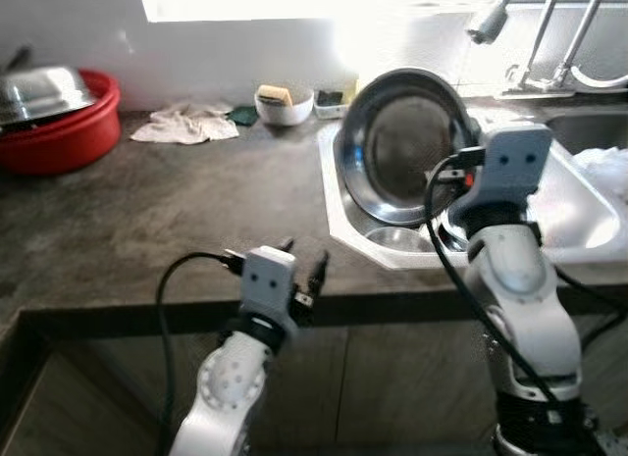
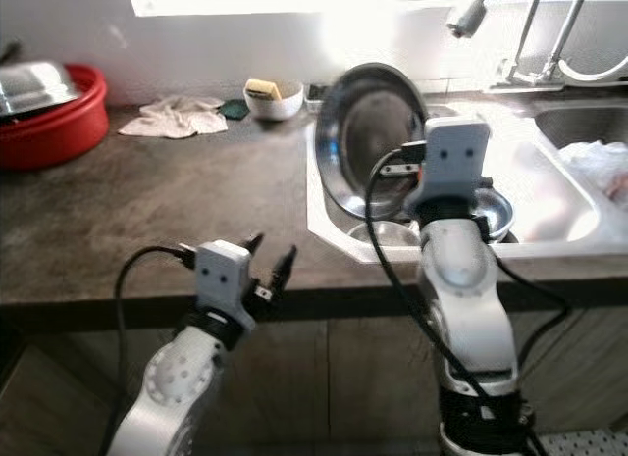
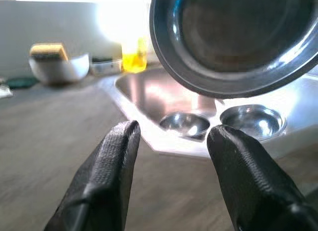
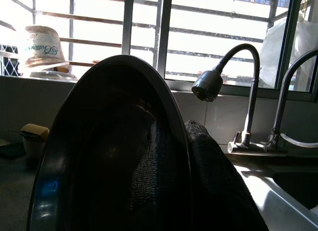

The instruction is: Kitchen organization

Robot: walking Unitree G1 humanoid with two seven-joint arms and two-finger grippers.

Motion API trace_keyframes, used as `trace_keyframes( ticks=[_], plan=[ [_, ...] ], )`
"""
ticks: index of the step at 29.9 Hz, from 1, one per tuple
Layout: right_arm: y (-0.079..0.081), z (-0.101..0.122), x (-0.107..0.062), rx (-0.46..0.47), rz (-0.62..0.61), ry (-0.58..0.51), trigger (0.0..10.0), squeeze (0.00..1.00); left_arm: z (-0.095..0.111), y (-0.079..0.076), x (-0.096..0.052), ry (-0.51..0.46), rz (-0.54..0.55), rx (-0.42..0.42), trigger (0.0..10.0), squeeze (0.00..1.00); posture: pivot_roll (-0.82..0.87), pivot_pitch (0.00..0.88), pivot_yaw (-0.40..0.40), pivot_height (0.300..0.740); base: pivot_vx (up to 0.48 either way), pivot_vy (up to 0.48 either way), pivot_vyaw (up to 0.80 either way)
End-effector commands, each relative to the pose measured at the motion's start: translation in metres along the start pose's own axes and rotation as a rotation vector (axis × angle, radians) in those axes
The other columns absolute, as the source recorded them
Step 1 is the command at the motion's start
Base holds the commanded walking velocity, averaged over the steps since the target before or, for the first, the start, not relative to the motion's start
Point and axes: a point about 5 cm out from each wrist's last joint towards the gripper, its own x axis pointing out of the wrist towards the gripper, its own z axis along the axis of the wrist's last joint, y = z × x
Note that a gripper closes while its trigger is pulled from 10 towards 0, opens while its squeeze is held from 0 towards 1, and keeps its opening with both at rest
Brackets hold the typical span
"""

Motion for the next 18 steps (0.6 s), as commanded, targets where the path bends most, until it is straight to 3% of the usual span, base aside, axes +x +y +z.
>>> trace_keyframes(
  ticks=[1, 18],
  plan=[
    [0.0041, 0.0036, 0.0022, 0.008, 0.018, -0.012, 10.0, 0.0, -0.0004, 0.0052, -0.0012, 0.003, 0.014, 0.022, 10.0, 0.0, 0.07, 0.034, -0.014, 0.74, 0.27, -0.394, 0.0],
    [-0.0021, -0.0033, 0.0096, -0.013, 0.022, 0.039, 10.0, 0.0, -0.0009, 0.0047, -0.0014, 0.002, 0.002, 0.024, 10.0, 0.0, 0.07, 0.027, -0.014, 0.74, 0.312, -0.358, 0.0]
  ],
)
